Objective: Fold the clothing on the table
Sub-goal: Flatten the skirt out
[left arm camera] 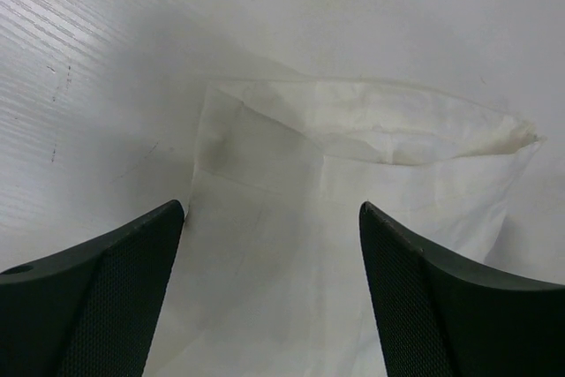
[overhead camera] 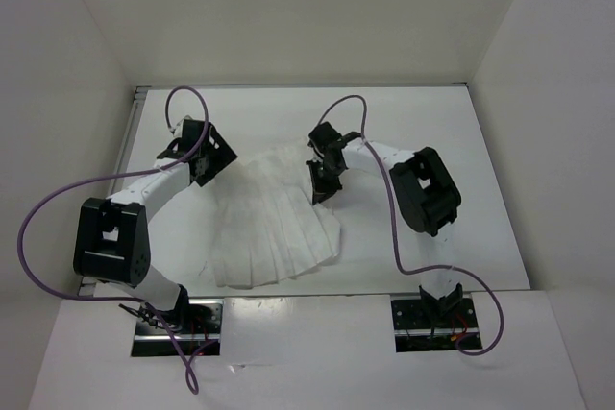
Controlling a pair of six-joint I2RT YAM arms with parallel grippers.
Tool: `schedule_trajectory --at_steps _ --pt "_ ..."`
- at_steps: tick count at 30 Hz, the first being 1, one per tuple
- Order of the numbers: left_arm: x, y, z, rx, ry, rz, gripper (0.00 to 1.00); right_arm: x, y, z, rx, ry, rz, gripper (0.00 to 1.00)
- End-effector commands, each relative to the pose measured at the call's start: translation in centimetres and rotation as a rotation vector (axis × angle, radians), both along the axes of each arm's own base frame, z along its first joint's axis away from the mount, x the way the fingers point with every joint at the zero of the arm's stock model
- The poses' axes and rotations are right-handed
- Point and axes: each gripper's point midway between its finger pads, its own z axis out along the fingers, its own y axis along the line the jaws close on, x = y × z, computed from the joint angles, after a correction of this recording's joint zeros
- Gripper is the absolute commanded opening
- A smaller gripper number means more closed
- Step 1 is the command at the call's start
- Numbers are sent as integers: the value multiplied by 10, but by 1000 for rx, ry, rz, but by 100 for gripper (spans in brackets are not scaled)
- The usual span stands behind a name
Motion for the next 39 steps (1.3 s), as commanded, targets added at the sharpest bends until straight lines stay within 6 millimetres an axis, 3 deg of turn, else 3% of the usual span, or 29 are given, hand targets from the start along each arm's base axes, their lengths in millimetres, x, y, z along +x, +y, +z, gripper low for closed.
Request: schedule_trajectory --at_steps 1,3,6,10,12,15,19,22,25,31,34,39 --pt "1 4 -4 2 -7 18 87 -42 -29 -11 -96 107 0 7" --pt "1 5 -7 9 -7 24 87 -67 -42 -15 -136 157 -23 6" --pt "-1 10 -18 35 12 30 89 -100 -55 -6 -180 210 -50 3" --pt "-4 15 -21 69 20 33 89 -117 -88 -2 -327 200 -125 2" --pt "-2 17 -20 82 11 33 87 -112 -111 3 -424 156 -188 1" --pt "4 9 -17 68 -24 -24 86 -95 -127 17 -473 100 -253 1" --pt "16 -27 -5 -25 -147 -237 78 -63 -116 59 -431 -23 -274 10" --pt "23 -62 9 -120 -246 -445 78 -46 -108 77 -400 -77 -288 19" --pt "20 -91 4 -219 -263 -614 76 -36 -106 88 -386 -104 -306 24" --pt "21 -101 -12 -266 -247 -673 53 -10 -108 116 -315 -180 -370 26" --pt "19 -102 -21 -271 -229 -683 52 0 -116 130 -275 -195 -404 27" --pt "18 -111 -20 -321 -240 -727 52 6 -130 126 -276 -182 -439 29"
